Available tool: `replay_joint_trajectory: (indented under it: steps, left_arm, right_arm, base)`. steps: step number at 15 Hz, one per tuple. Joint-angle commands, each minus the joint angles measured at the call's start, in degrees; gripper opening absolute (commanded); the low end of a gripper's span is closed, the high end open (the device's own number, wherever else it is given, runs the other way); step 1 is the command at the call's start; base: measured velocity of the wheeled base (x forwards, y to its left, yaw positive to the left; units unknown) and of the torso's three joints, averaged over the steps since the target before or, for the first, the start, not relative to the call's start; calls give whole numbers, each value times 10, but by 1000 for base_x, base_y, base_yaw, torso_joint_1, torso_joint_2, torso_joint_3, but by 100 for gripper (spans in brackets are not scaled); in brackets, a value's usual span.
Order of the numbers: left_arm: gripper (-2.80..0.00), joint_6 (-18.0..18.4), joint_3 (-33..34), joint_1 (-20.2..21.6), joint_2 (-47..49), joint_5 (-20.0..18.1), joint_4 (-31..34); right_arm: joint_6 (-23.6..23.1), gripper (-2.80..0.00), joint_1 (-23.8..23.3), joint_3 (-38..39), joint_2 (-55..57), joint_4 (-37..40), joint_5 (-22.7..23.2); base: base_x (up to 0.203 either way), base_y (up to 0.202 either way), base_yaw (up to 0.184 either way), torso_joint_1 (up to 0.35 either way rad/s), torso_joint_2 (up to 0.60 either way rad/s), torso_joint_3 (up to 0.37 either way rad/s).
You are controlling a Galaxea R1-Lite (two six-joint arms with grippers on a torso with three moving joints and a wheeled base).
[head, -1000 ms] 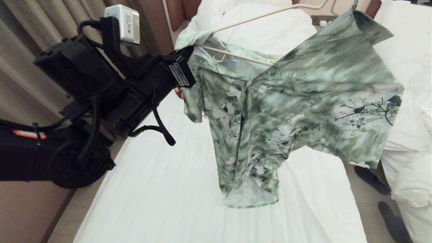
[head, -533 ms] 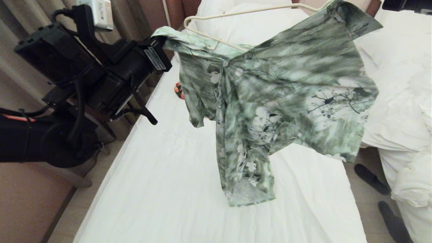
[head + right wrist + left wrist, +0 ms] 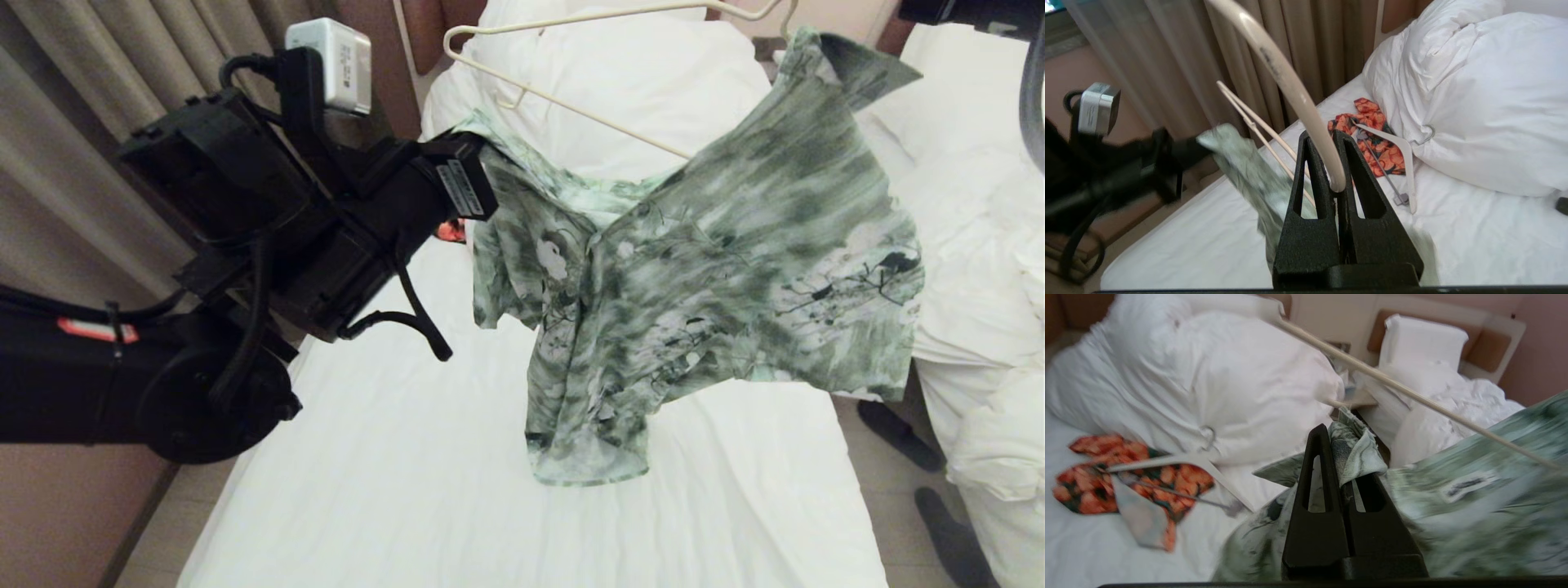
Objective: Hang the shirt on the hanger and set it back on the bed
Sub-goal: Take the clothes hanger out of the clothes
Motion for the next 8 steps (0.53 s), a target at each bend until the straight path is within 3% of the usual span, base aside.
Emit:
replay_joint_trajectory:
  steps: [1,4,8]
  left_arm:
    - [-280,9,2,-48,2,37,15]
    - [-280,15,6,-113,21,95,28]
    - [-280,15,23,-154,45,99,26]
  right_arm:
    - [0,-280,12,14,14,-18,1]
    - [0,-280,27,43,33,-66,-1]
    - [13,-280,29,37,61,-101,-1]
  base:
    - [0,0,0,0,0,0]
    - [0,0,0,0,0,0]
    - [0,0,0,0,0,0]
